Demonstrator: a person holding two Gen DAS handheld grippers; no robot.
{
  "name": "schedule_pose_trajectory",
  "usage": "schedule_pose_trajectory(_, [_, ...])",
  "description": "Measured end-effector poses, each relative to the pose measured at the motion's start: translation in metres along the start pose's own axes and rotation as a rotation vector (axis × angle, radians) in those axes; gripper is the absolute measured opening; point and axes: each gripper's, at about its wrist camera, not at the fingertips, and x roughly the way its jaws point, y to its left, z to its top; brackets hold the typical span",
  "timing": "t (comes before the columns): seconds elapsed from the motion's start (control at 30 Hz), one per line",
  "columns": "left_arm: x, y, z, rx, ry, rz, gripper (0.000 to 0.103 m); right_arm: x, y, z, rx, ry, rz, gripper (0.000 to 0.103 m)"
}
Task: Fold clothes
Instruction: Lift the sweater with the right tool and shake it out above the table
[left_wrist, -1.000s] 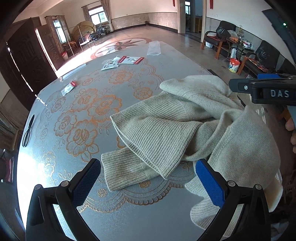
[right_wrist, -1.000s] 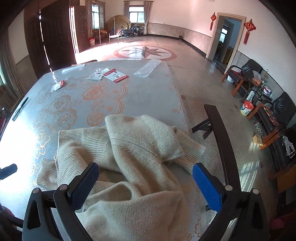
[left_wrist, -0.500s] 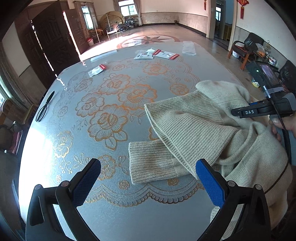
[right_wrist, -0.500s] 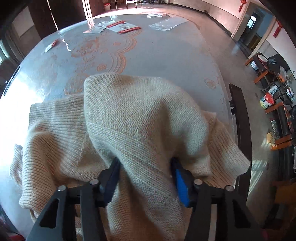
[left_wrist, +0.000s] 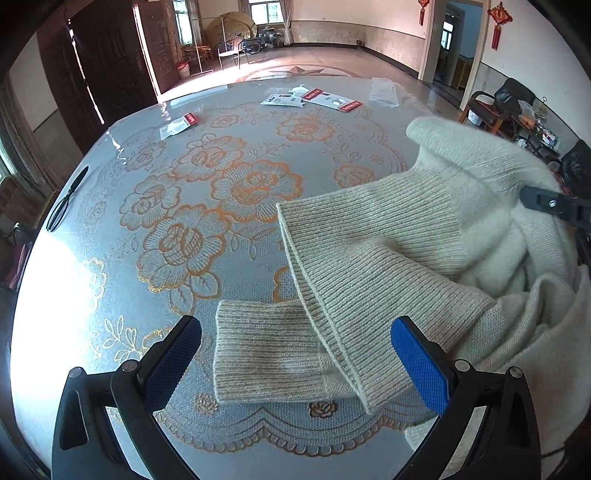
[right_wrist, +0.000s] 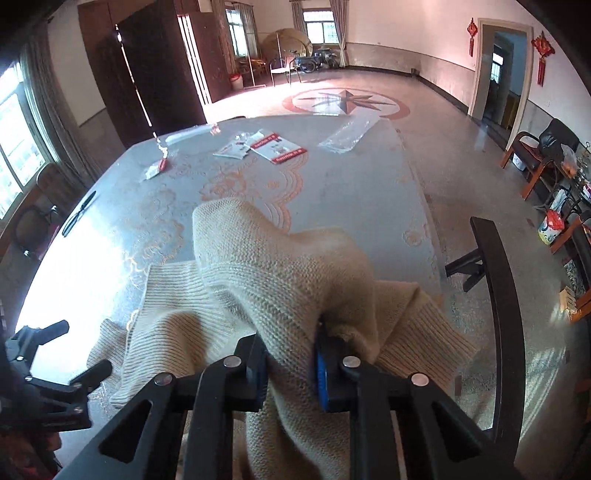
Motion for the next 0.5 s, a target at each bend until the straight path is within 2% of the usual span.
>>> schedule_pose_trajectory(0.13, [0.020, -0.006, 0.005, -0.024, 0.030, 0.006, 0.103, -0.034, 0.012, 0.011, 0.005, -0.078, 0.030, 0.018])
schedule_pose_trajectory(0.37, [0.043, -0.023, 0.008, -0.035, 0.044, -0.060, 0.103, -0.070, 0.042, 0.039, -0.015, -0.176, 0.124, 0.018])
schedule_pose_trajectory(0.5, [0.046, -0.018, 0.006, -0.046, 0.045, -0.120, 0.101, -0.099, 0.066, 0.055, -0.045, -0.242, 0.174, 0.017])
